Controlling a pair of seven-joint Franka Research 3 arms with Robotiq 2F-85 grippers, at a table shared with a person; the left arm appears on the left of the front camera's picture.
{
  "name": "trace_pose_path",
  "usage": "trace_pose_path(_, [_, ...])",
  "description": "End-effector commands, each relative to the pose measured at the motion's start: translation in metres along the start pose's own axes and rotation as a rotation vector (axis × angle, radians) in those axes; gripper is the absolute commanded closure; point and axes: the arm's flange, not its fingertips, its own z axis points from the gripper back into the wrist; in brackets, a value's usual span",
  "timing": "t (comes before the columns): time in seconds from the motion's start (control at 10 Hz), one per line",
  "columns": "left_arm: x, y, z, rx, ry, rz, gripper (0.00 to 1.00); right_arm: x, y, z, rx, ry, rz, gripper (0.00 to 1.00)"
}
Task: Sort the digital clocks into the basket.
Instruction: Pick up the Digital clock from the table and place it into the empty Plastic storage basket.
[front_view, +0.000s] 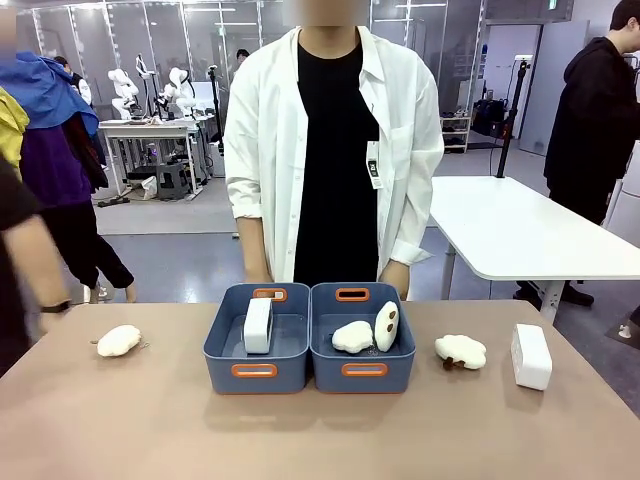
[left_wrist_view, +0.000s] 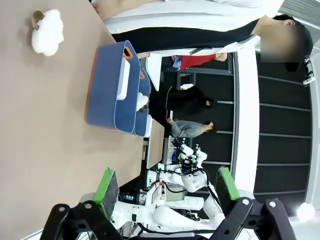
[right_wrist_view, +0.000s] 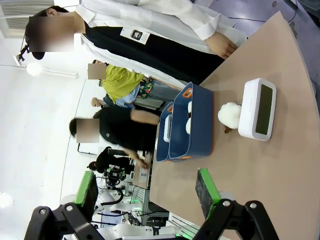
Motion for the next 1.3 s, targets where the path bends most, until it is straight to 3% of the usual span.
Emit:
trace_pose_path(0.0, [-0.0061, -0.0072, 0.0013, -0.012, 0.008, -0.009, 0.00, -0.0026, 0.0024, 0.0023, -0.003, 0.010, 0.008, 0.00])
trace_pose_path(1.2, [-0.0061, -0.0072, 0.0013, -0.012, 0.008, -0.009, 0.00, 0.0000, 0.0000, -0.0001, 0.000, 0.000, 0.000, 0.00])
